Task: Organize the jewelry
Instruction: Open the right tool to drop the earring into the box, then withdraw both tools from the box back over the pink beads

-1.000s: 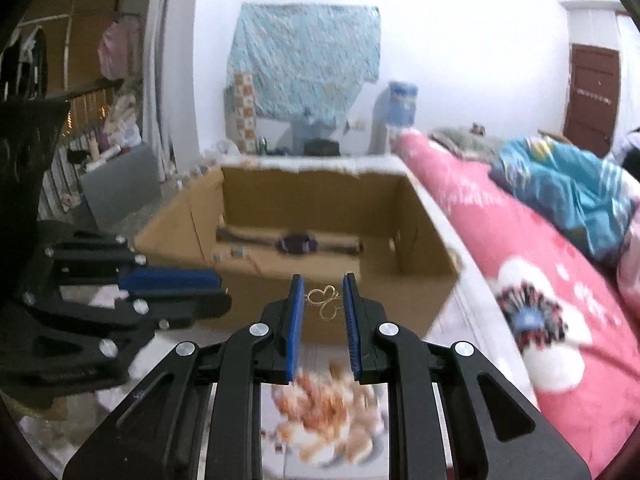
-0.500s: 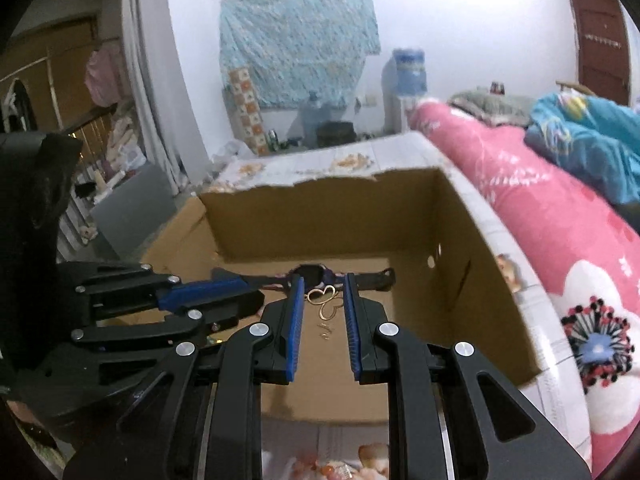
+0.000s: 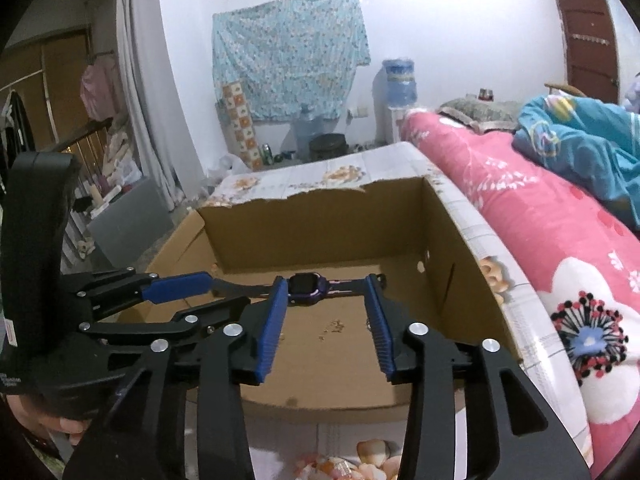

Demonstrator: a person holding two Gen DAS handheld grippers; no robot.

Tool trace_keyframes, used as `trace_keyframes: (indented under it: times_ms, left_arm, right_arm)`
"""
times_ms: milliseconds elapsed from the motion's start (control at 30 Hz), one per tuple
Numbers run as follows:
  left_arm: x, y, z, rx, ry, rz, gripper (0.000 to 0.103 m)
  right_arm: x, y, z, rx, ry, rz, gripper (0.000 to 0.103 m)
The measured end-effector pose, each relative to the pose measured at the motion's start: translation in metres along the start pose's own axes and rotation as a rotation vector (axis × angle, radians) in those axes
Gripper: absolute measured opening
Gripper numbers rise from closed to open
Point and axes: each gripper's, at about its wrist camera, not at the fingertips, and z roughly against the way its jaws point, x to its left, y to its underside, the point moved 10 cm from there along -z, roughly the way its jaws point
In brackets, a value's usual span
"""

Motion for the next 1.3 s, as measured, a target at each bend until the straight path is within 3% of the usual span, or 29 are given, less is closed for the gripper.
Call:
trace_keyframes:
  times_ms: [600,900,1100,1300]
  left_arm:
    - [-0.008,0.025,0.074,-0.102,-0.009,0.031,0.068]
    - [-0.025,0.053,0.099,-0.126,0.046,-0.001,0.079]
    - [-0.033,0.085,0.086,-0.073,0.051,-0.038,0.084]
    - [-0.043,0.118,0.048,0.024,-0.012,-0.107,0.087]
  right_arm:
    - [0.006,0.012,0.059,-0.076,-0.022,-0.031,0.068]
    - [-0.055,0.05,0.083,-0.033,0.074,-0.086,0.068]
    - [-0.079,0.084,0.086,0.04,0.107,-0.126,0.065]
    - [-0.073,0.12,0.075,0.133,0.066,-0.152,0.047]
